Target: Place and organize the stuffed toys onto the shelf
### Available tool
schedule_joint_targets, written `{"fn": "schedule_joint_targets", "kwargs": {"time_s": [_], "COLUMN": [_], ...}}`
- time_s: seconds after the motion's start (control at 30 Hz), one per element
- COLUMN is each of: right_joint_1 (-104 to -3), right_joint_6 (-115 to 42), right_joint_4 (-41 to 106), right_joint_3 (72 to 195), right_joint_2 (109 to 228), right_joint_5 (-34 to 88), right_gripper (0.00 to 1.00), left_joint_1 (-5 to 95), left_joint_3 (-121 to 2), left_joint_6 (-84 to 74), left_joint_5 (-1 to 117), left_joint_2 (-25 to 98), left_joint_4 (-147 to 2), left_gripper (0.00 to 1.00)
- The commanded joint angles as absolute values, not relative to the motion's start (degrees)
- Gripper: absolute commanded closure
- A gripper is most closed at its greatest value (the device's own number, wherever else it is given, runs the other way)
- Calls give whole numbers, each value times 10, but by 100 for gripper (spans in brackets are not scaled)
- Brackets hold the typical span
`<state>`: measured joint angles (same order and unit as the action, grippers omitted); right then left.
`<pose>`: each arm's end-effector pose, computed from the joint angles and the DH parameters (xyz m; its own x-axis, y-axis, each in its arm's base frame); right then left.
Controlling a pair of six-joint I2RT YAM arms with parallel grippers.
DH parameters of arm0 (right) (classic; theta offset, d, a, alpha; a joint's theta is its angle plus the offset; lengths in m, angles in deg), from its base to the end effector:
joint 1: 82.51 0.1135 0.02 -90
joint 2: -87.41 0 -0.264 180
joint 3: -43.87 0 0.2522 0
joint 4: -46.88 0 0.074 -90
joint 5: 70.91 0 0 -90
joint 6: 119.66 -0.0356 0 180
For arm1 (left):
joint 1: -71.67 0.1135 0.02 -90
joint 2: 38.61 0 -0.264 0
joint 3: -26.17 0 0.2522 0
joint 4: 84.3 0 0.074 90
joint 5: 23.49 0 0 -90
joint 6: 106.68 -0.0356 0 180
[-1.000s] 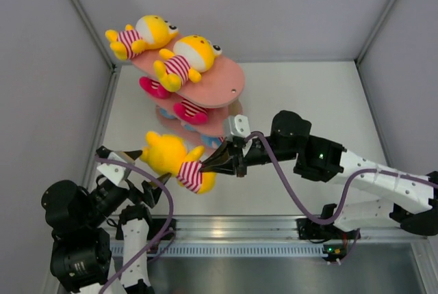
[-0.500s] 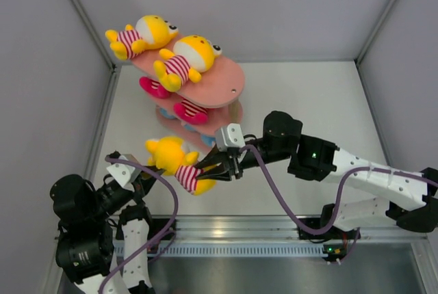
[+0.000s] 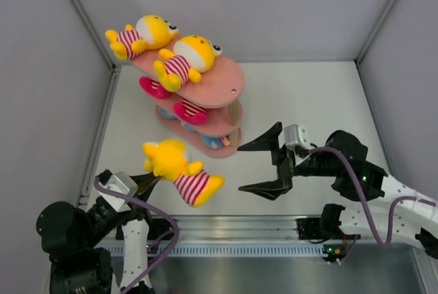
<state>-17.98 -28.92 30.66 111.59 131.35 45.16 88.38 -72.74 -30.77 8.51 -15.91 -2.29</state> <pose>0.0572 0.1564 0.4123 0.0695 0.1189 -0.9905 -0.9975 -0.0055 -0.0706 -0.0594 -0.0493 0.4509 0.0658 0.1544 -0.9858 0.6595 0.7346 0.1591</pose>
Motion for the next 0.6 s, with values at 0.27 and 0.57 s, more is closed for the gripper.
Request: {"fn": "schedule_joint_targets", "kwargs": {"time_s": [0.27,0.57], "right_joint_1": [-147,-81], "right_joint_6": [-448,-435], "right_joint_4": [488,597], "right_joint_3": [1122,1104], "right_joint_2": [1411,1422], "right_joint_5": [462,499], "right_gripper": [16,16], "left_joint_1": [899,911], "left_joint_3": [-803,-812], "left_joint_6": [-208,-169], "left_joint_5": [90,84], "left_joint_2": [-158,-156], "left_joint_4": [-64,-87], "left_gripper": [100,100]}}
